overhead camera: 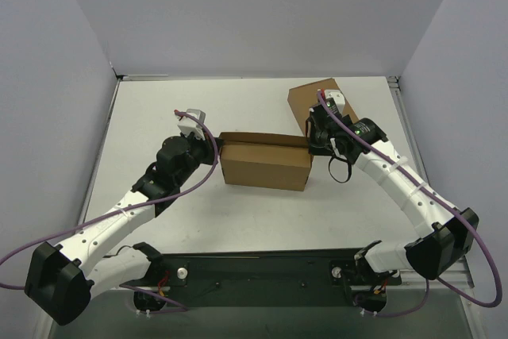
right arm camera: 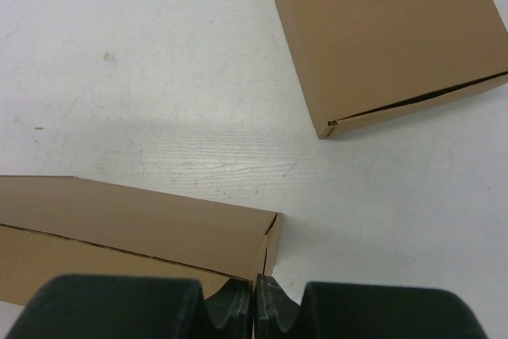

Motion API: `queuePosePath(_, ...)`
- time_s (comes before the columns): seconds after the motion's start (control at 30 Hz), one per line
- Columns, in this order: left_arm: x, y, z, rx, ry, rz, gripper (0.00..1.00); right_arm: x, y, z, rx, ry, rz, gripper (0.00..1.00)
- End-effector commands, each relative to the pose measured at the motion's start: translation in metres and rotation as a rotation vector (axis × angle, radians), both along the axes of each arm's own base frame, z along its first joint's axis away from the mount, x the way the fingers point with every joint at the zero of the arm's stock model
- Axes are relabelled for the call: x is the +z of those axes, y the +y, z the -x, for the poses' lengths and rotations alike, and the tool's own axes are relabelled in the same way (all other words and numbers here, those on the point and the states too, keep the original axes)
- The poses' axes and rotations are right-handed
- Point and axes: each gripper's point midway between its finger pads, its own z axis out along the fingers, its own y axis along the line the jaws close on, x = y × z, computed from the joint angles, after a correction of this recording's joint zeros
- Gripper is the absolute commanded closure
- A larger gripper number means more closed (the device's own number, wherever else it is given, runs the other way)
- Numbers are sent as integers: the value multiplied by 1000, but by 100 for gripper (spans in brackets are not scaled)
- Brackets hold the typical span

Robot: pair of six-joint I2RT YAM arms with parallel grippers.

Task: Fold the paper box

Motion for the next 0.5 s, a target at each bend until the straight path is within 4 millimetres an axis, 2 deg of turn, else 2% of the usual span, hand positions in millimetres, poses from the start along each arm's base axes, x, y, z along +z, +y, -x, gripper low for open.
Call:
queuePosePath(0.0, -87, -11, 45, -151, 277, -143, 100, -22, 26, 16, 48, 30, -38, 100)
queuePosePath(0.2, -91, -11, 46, -149, 283, -142, 100, -30, 28, 19, 44, 27, -36, 100)
queuePosePath(0.47, -98, -8, 50, -144, 290, -139, 100, -49, 30, 33, 30, 24, -27, 100)
